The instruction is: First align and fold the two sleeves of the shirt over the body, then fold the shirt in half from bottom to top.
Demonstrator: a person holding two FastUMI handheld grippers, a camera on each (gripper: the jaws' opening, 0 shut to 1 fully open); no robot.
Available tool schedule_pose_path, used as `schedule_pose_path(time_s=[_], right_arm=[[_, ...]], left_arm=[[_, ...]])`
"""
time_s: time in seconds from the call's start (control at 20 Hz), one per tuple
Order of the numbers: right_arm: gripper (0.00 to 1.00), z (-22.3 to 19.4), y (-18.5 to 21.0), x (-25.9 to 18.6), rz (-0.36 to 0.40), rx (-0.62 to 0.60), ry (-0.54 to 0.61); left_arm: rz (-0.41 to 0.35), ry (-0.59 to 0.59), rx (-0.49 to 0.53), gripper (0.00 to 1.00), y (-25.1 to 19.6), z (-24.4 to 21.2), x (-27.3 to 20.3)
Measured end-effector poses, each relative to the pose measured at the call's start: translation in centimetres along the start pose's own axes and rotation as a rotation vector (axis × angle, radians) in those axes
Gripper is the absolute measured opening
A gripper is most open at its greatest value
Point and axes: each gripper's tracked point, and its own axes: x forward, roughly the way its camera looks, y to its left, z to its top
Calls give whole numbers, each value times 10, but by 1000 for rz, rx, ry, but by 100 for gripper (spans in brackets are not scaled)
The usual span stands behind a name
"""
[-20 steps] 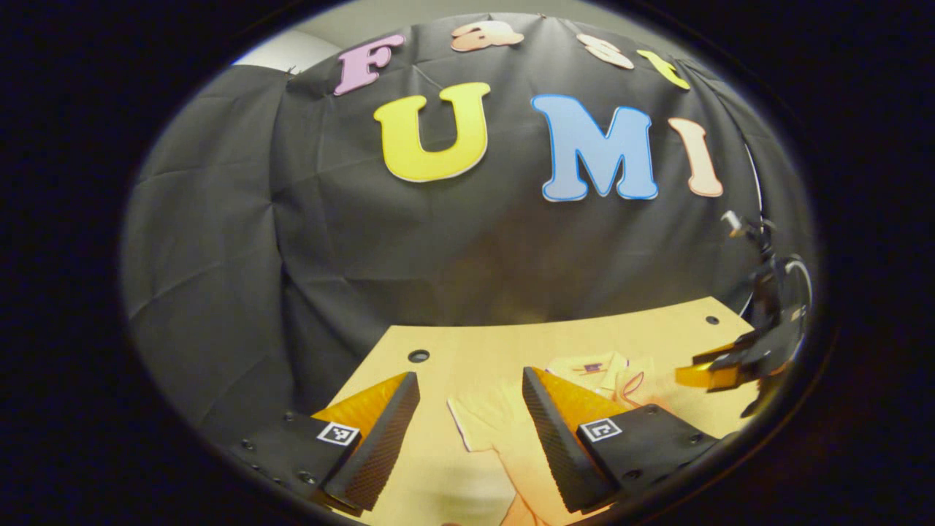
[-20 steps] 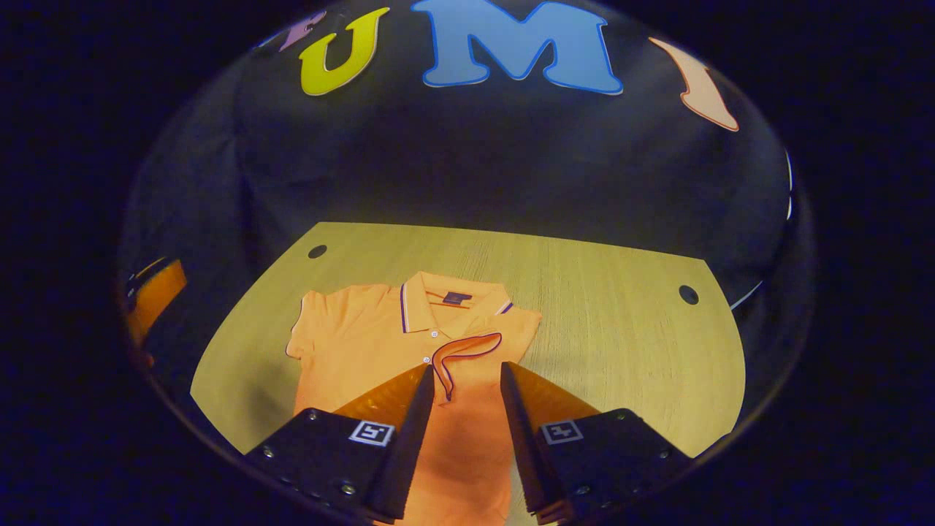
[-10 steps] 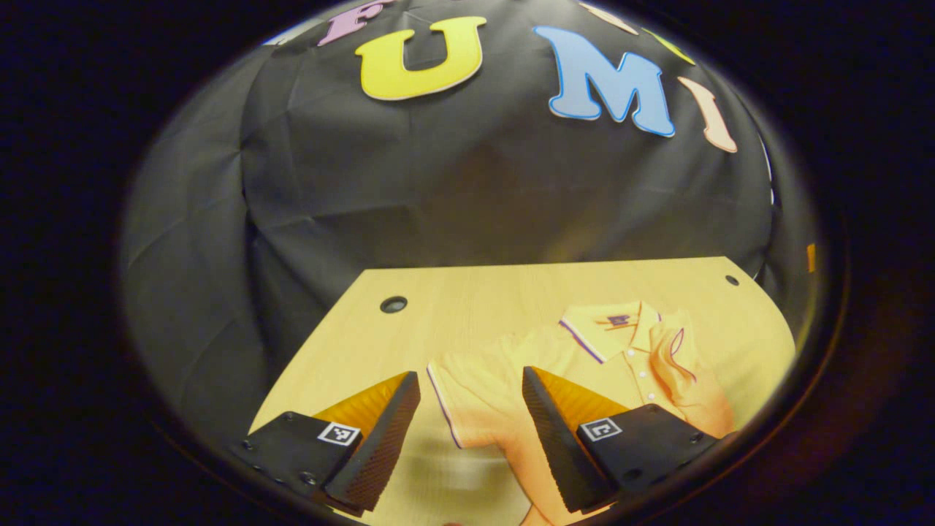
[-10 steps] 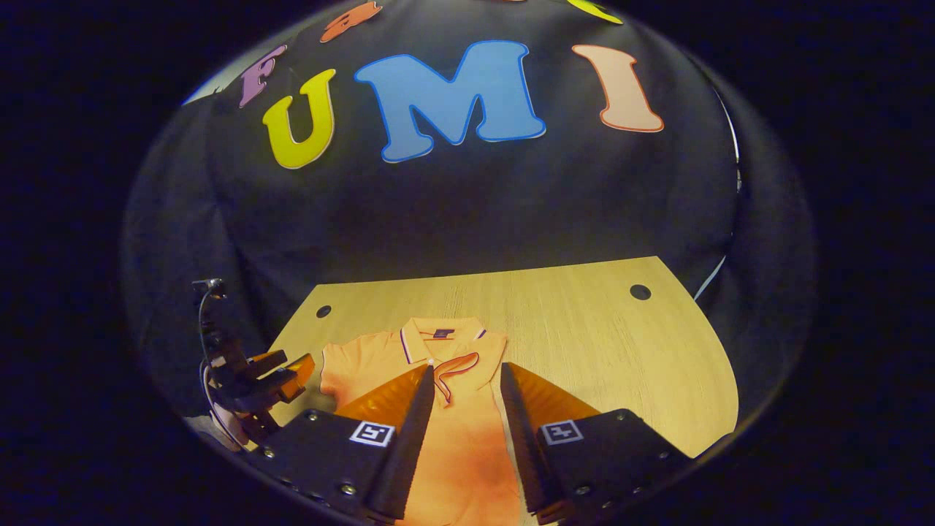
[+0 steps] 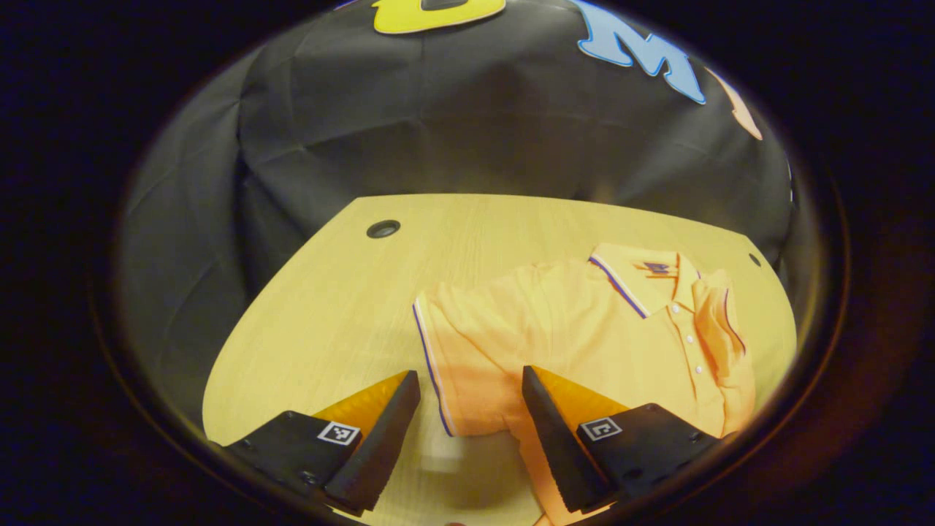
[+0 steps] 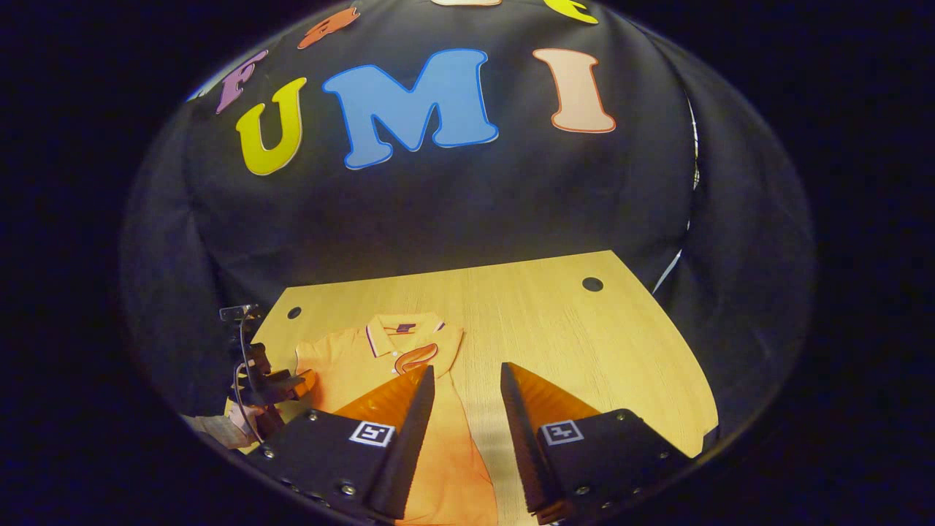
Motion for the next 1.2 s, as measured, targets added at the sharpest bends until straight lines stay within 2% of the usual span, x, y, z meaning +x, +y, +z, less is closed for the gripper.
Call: schedule_pose_path(time_s=[0.05, 0.4, 0.65, 0.7, 0.8, 0.85, 1.05, 1.2], right_arm=[[58, -1, -3, -2, -8, 3, 5], [58, -4, -13, -4, -27, 9, 13], [58, -9, -13, -4, -22, 7, 25], [58, -11, -14, -2, -23, 8, 26], [58, -13, -17, -3, -28, 12, 31], [58, -12, -20, -3, -30, 16, 32], [58, -15, -28, -8, -43, 24, 33], [58, -19, -31, -6, -47, 35, 37]], left_arm=[[-1, 8, -8, 94, -1, -3, 4], [17, 14, -27, 96, -3, -9, 6], [13, 25, -6, 24, -11, -7, 8], [20, 28, -2, 17, -12, -8, 8], [29, 30, 7, 18, -13, -8, 8], [32, 31, 17, 8, -14, -6, 8], [36, 3, 72, 10, -20, 9, 5], [5, -50, 139, 8, -42, 31, -5]])
